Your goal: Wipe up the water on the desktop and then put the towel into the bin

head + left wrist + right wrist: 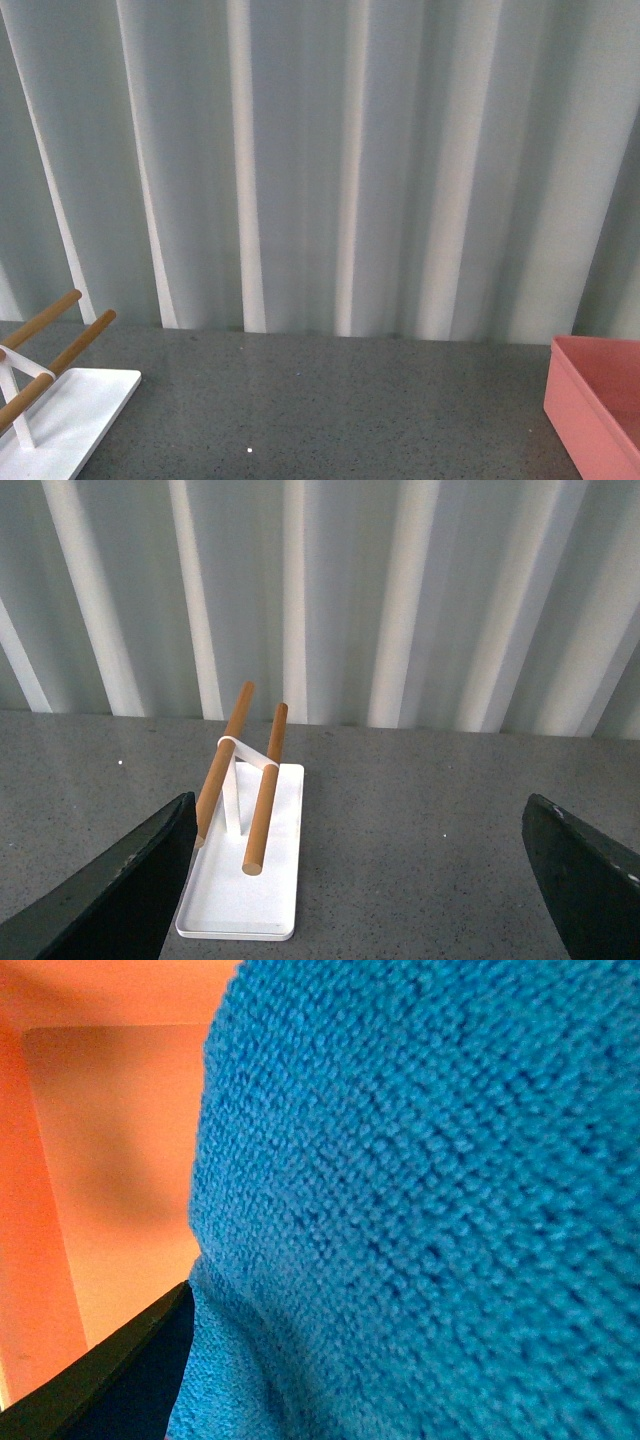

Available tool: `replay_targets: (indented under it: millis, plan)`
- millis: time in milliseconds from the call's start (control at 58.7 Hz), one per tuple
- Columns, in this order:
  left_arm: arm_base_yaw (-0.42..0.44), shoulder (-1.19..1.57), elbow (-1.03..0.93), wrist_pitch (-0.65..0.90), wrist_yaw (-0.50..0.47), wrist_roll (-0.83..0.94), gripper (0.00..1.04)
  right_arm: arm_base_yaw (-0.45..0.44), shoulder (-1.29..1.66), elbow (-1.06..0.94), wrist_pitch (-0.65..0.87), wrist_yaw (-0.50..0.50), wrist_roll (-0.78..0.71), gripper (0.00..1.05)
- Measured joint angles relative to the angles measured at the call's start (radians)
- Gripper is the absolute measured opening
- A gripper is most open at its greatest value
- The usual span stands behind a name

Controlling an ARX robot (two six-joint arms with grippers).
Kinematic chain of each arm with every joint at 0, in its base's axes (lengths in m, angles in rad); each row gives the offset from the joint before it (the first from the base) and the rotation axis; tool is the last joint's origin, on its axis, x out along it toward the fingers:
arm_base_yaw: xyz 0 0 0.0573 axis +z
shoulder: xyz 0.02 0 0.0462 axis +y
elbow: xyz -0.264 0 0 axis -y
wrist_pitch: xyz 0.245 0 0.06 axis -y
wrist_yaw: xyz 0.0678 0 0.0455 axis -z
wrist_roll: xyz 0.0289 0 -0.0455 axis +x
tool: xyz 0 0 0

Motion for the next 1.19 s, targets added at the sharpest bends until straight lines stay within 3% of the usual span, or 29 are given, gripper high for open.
replay_targets:
  millis: [545, 664, 716, 1193]
  plan:
    - [0.000, 0.000, 0.000, 0.000, 0.000, 0.000, 0.98, 0.000, 0.000, 0.000, 0.000, 0.000, 0.000, 0.98]
    - [0.000, 0.000, 0.000, 0.000, 0.000, 0.000, 0.98, -0.006, 0.033, 0.078, -0.216, -0.134, 0.136, 0.98]
    - [0.000, 0.000, 0.000, 0.000, 0.000, 0.000, 0.98, -0.006, 0.040, 0.082, -0.259, -0.137, 0.186, 0.98]
    - [0.000, 0.000, 0.000, 0.000, 0.000, 0.000, 0.98, 0.006, 0.045, 0.067, -0.209, -0.095, 0.209, 0.98]
